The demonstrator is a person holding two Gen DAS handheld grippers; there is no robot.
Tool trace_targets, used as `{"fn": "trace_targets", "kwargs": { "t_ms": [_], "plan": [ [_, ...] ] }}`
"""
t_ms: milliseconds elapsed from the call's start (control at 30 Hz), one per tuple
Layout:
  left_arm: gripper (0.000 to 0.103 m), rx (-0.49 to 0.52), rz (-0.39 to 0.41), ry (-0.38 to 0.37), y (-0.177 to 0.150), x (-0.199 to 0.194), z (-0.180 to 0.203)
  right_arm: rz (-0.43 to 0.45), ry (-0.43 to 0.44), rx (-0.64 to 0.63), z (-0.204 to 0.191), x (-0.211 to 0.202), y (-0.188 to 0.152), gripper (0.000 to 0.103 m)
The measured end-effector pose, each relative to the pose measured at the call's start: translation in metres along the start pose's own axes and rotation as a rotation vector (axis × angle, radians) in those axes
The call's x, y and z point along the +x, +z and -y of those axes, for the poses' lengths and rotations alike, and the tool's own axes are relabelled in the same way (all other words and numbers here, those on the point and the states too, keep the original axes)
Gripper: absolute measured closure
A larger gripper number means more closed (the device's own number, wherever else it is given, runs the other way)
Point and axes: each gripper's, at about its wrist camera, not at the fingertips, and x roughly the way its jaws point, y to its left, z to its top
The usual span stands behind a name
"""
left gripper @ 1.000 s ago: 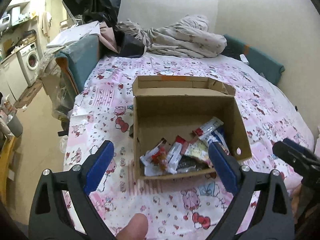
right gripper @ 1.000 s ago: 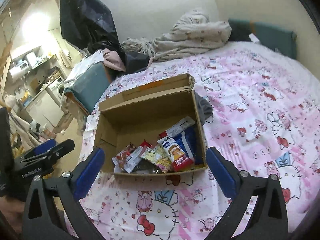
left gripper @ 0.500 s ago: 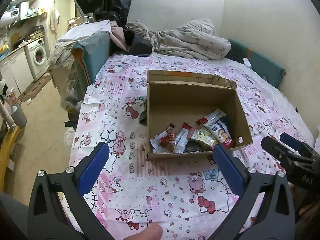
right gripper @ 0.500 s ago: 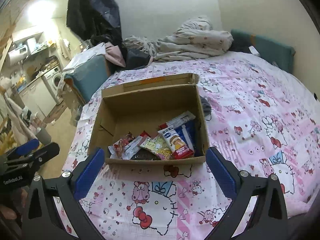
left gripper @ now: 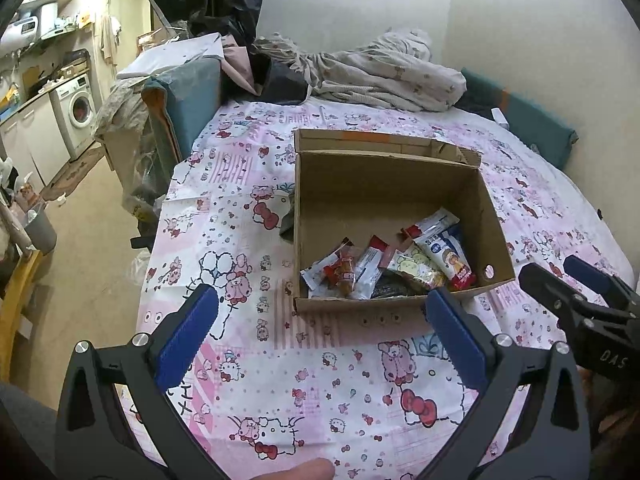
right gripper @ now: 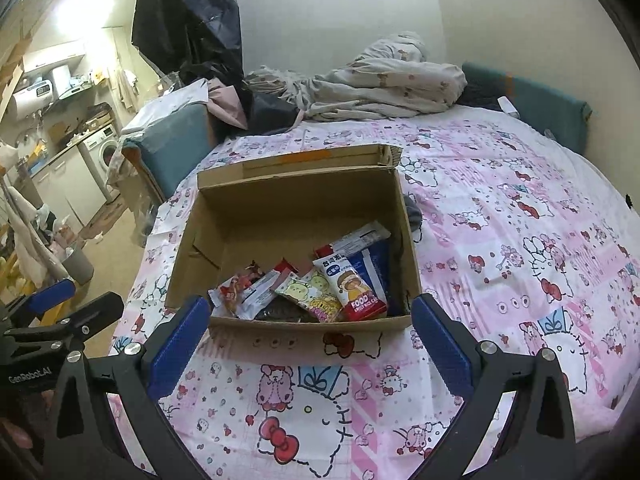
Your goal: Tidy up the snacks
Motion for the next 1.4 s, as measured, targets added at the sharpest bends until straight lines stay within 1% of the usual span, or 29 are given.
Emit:
{"fn": "trace_targets", "kwargs": {
  "t_ms": [300, 833, 1400],
  "plan": [
    [0.000, -0.016, 0.006, 0.007, 0.0013, -0.0017, -0.0033, 0.001, -0.001, -0.003, 0.0003, -0.0003, 0.0002, 0.000],
    [0.000, -0.016, 0.006, 0.004, 0.0014, -0.0040, -0.0035, 0.008, -0.009, -0.008, 0.0011, -0.0021, -0.0003, 0.000],
    [0.000, -0.023, -0.006, 0.010, 0.0007, -0.0018, -0.0066, 0.014, -0.008, -0.015, 0.0010, -0.0043, 0.0018, 0.000]
  ]
}}
